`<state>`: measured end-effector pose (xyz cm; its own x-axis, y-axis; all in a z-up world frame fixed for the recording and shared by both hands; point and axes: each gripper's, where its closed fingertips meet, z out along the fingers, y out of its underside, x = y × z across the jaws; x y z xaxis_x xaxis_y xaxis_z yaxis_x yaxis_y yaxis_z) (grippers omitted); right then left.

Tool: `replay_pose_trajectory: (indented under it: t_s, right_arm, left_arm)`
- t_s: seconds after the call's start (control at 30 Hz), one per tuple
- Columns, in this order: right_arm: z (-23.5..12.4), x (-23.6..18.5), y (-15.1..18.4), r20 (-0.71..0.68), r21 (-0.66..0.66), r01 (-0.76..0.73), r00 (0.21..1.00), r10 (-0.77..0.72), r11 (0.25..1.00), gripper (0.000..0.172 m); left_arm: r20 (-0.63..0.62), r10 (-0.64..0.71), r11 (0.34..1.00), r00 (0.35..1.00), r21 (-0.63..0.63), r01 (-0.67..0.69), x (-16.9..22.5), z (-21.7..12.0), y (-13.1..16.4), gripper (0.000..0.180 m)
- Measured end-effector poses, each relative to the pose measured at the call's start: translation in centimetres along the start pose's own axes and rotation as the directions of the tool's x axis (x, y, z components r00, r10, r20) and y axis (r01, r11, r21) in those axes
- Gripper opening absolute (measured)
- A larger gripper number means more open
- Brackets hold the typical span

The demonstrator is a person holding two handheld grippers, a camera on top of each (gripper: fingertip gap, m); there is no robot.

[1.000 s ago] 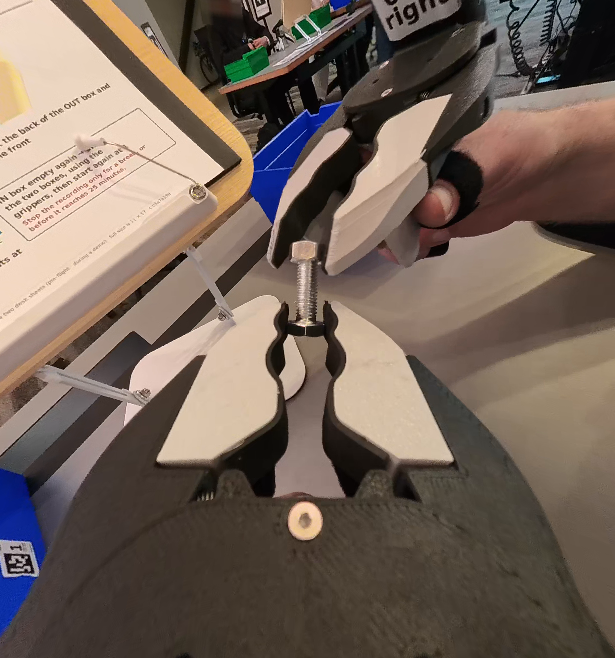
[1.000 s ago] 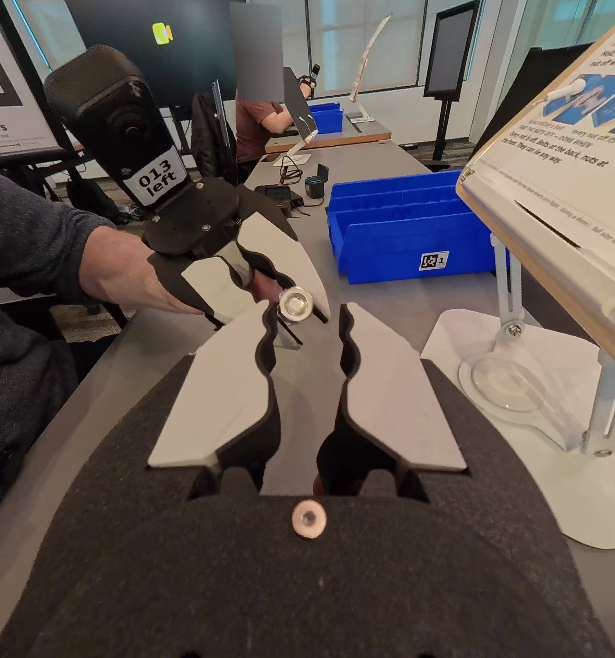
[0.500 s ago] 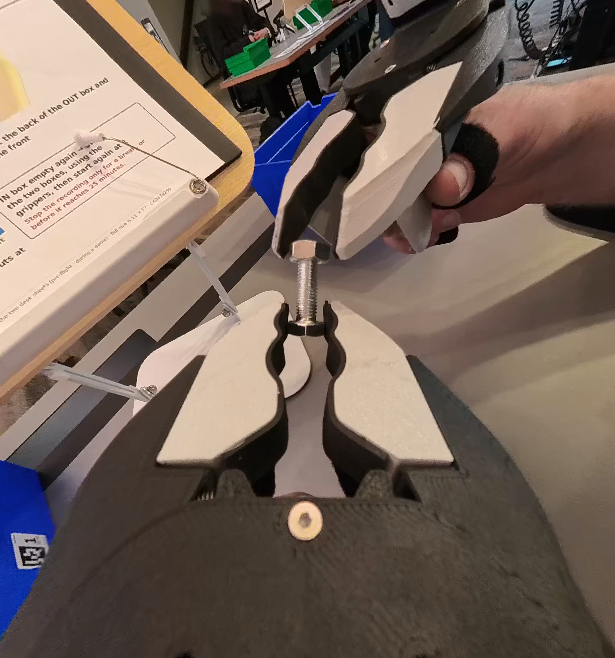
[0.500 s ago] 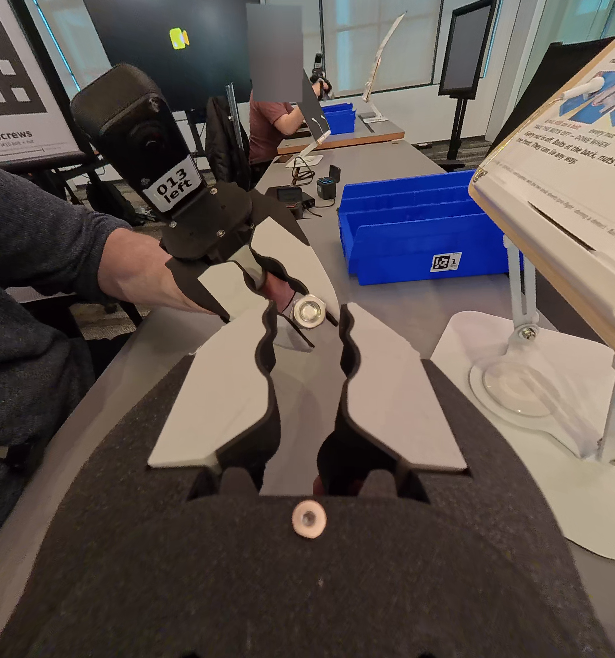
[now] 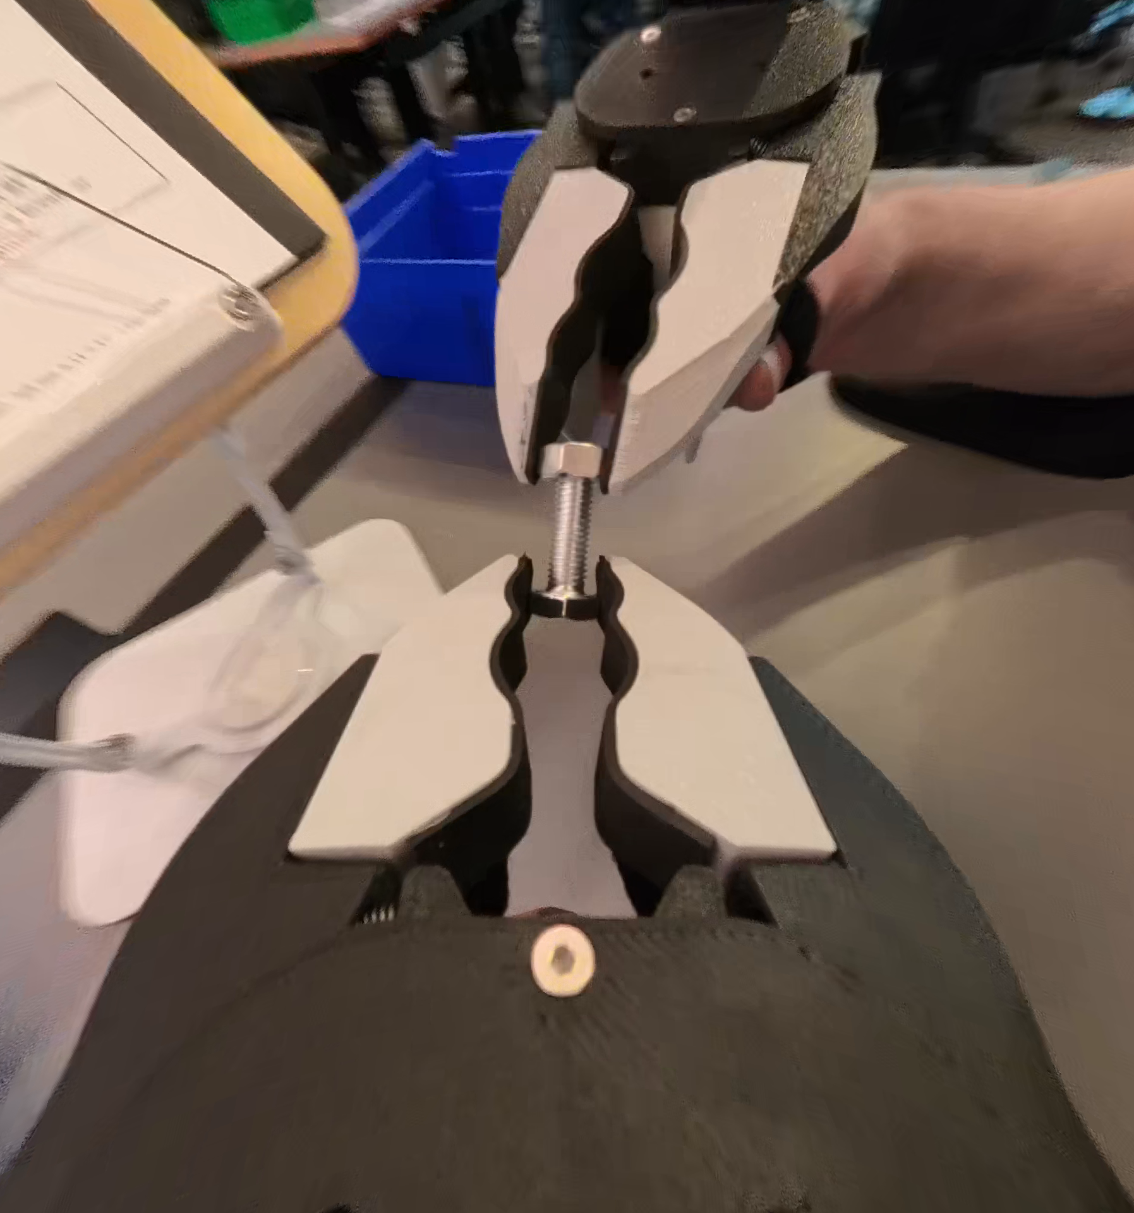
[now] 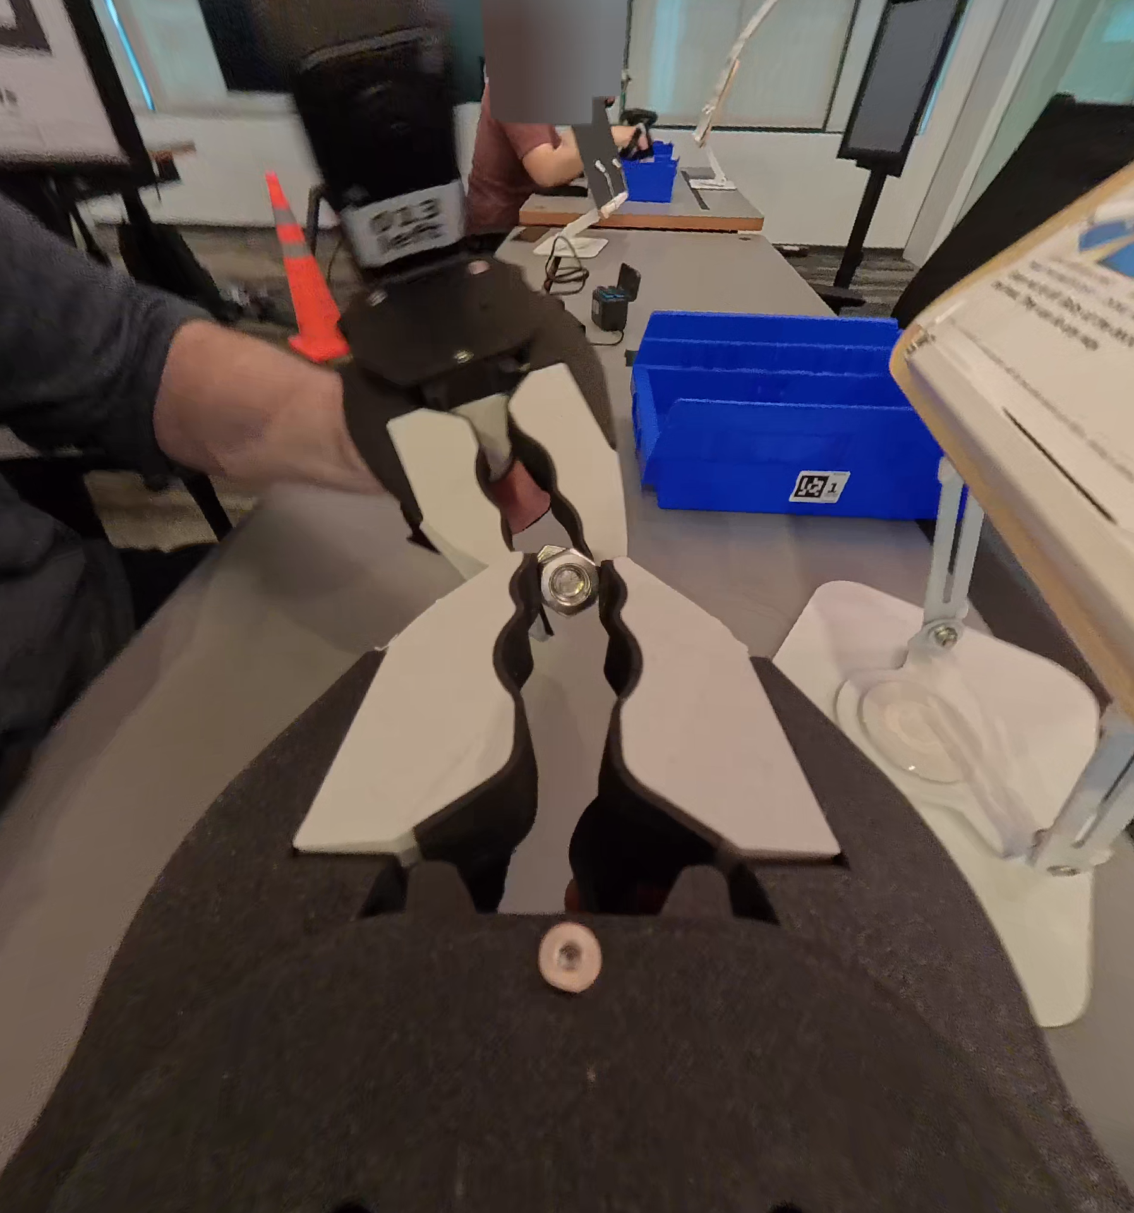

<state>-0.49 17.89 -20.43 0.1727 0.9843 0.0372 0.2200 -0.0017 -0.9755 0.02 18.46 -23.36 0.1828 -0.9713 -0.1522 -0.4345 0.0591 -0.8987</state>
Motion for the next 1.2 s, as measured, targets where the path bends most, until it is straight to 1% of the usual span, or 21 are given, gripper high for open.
replay_pose_trajectory:
  t_s: [0.03, 0.1, 0.17, 0.23, 0.27, 0.4, 0.47, 0.5, 0.6, 0.7, 0.8, 0.87, 0.93, 1.0, 1.03, 1.07, 1.13, 1.2]
  right_arm:
    - [0.0, -0.5, 0.1, 0.011, -0.026, 0.056, 0.998, -0.056, 0.998, 0.017]
    - [0.0, -1.1, 0.4, 0.018, -0.072, 0.167, 0.986, -0.166, 0.983, 0.018]
    - [0.0, -1.9, 0.5, 0.043, -0.093, 0.25, 0.968, -0.247, 0.964, 0.018]
    - [0.0, -2.0, 0.5, 0.036, -0.102, 0.288, 0.958, -0.286, 0.952, 0.018]
    - [0.0, -2.1, 0.6, 0.042, -0.107, 0.299, 0.954, -0.296, 0.948, 0.018]
    - [0.3, -1.6, 0.7, -0.001, -0.117, 0.29, 0.956, -0.292, 0.95, 0.02]
    - [0.5, -1.1, 1.0, -0.021, -0.134, 0.252, 0.966, -0.257, 0.958, 0.036]
    - [0.5, -1.1, 0.9, -0.017, -0.125, 0.233, 0.971, -0.237, 0.964, 0.04]
    - [0.5, -0.9, 0.5, -0.014, -0.079, 0.151, 0.988, -0.153, 0.985, 0.039]
    - [0.5, -0.7, 0.4, 0.019, -0.041, 0.012, 1.0, -0.011, 0.999, 0.037]
    - [0.4, -0.3, 0.7, 0.029, -0.049, -0.068, 0.997, 0.069, 0.997, 0.034]
    - [0.4, -0.4, 0.7, 0.041, -0.057, -0.111, 0.993, 0.114, 0.992, 0.035]
    - [0.5, -0.2, 0.6, 0.035, -0.062, -0.154, 0.987, 0.156, 0.986, 0.034]
    - [0.6, 0.1, 1.0, 0.012, -0.088, -0.176, 0.984, 0.178, 0.98, 0.032]
    - [0.6, 0.2, 1.2, 0.004, -0.093, -0.187, 0.982, 0.188, 0.978, 0.029]
    - [0.7, 0.2, 1.4, 0.006, -0.099, -0.2, 0.979, 0.202, 0.975, 0.022]
    - [0.7, 0.2, 1.6, 0.004, -0.109, -0.215, 0.976, 0.217, 0.97, 0.018]
    - [0.7, 0.2, 1.2, 0.0, -0.092, -0.184, 0.983, 0.184, 0.979, 0.018]
  left_arm:
    - [-0.093, -0.054, 0.998, 0.994, -0.017, 0.052, 0.8, 0.0, 0.2, 0.018]
    - [-0.22, -0.141, 0.99, 0.965, -0.026, 0.139, 1.7, -0.3, 0.3, 0.019]
    - [-0.371, -0.243, 0.969, 0.896, -0.046, 0.243, 2.9, -0.7, 0.3, 0.019]
    - [-0.416, -0.28, 0.954, 0.865, -0.021, 0.299, 3.0, -0.9, 0.1, 0.019]
    - [-0.446, -0.295, 0.949, 0.845, -0.03, 0.315, 3.3, -1.0, 0.1, 0.019]
    - [-0.418, -0.28, 0.954, 0.864, -0.023, 0.298, 2.9, -0.8, 0.5, 0.019]
    - [-0.387, -0.273, 0.956, 0.881, -0.007, 0.293, 2.5, -0.7, 0.4, 0.019]
    - [-0.365, -0.263, 0.959, 0.893, 0.005, 0.284, 2.2, -0.6, 0.4, 0.019]
    - [-0.327, -0.229, 0.964, 0.917, 0.054, 0.261, 1.7, -0.7, 0.0, 0.019]
    - [-0.26, -0.169, 0.978, 0.951, 0.076, 0.194, 1.3, -0.6, -0.1, 0.019]
    - [-0.16, -0.099, 0.988, 0.982, 0.098, 0.115, 0.6, -0.7, -0.3, 0.018]
    - [-0.057, -0.011, 0.998, 0.998, 0.061, 0.014, 0.0, -0.6, 0.0, 0.018]
    - [0.032, 0.081, 0.997, 0.996, 0.013, -0.081, -0.3, -0.4, 0.2, 0.018]
    - [0.078, 0.136, 0.991, 0.988, -0.017, -0.135, -0.3, -0.2, 0.3, 0.018]
    - [0.105, 0.154, 0.988, 0.982, -0.02, -0.153, -0.4, -0.1, 0.1, 0.018]
    - [0.134, 0.175, 0.985, 0.975, -0.035, -0.172, -0.6, -0.1, 0.2, 0.018]
    - [0.154, 0.201, 0.979, 0.967, -0.062, -0.193, -0.8, -0.1, 0.4, 0.018]
    - [0.16, 0.201, 0.98, 0.967, -0.044, -0.196, -0.8, -0.1, 0.2, 0.018]
